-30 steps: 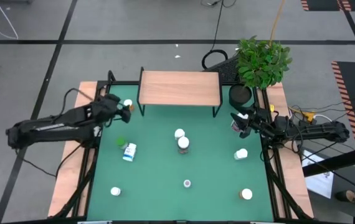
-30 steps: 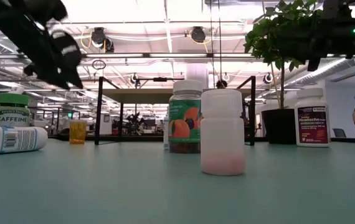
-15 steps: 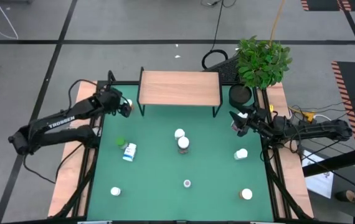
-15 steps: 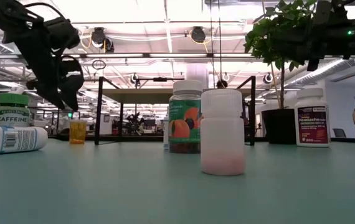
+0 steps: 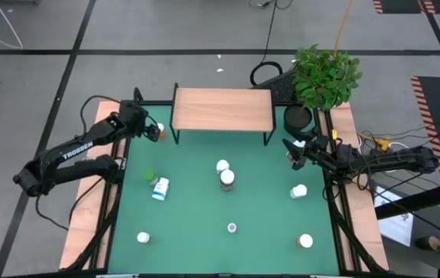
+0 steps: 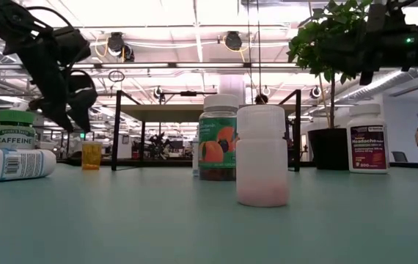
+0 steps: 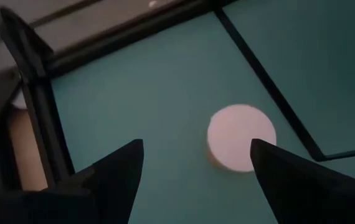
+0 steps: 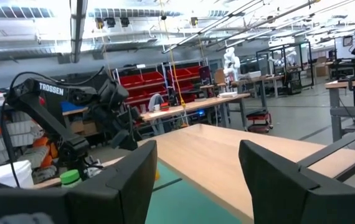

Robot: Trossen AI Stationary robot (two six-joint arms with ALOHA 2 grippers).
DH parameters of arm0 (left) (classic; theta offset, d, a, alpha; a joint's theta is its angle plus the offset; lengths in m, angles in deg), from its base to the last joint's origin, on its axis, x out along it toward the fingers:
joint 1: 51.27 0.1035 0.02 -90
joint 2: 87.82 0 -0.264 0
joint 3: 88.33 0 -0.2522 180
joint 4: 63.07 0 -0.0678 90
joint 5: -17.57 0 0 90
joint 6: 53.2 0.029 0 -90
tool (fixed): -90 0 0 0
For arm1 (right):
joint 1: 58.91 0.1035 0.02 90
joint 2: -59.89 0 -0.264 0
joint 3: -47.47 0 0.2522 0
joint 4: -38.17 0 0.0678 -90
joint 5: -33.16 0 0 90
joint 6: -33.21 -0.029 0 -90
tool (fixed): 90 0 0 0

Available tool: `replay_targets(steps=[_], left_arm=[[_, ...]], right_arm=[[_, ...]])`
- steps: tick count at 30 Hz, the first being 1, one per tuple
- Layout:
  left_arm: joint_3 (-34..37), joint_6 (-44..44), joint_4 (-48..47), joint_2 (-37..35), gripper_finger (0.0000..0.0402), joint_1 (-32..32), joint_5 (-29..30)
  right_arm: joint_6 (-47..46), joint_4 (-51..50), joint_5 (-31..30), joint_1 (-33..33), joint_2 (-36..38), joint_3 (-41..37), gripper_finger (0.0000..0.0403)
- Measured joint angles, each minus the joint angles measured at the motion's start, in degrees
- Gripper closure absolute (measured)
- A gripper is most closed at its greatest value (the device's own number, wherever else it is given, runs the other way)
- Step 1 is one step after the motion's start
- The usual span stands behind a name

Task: Pick and place medicine bottles onto shelf by color
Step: Put the top orange bottle on the shelf

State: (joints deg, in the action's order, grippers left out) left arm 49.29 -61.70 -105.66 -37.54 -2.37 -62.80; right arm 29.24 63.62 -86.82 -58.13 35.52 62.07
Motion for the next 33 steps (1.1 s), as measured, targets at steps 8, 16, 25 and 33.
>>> replay_targets(steps=[8, 16, 25, 33], left_arm=[[0.0, 3.7, 2.0, 0.0, 0.0102, 0.2, -3.6], [0.0, 4.9, 3.9, 1.3, 0.0059, 0.2, -5.1], [0.0, 6.7, 6.5, 9.8, 0.0032, 0.2, -6.7], [0.0, 7.2, 7.6, 13.5, 0.0034, 0.2, -6.7]], right_arm=[[0.0, 0.0, 0.0, 0.0, -1.8, 0.0, 0.0178], [0.1, 0.0, 0.0, 0.0, -2.1, 0.0, 0.0178], [0.1, 0.9, 0.2, 0.0, -2.1, 0.0, 0.0178], [0.4, 0.9, 0.2, 0.0, -2.1, 0.0, 0.0178]])
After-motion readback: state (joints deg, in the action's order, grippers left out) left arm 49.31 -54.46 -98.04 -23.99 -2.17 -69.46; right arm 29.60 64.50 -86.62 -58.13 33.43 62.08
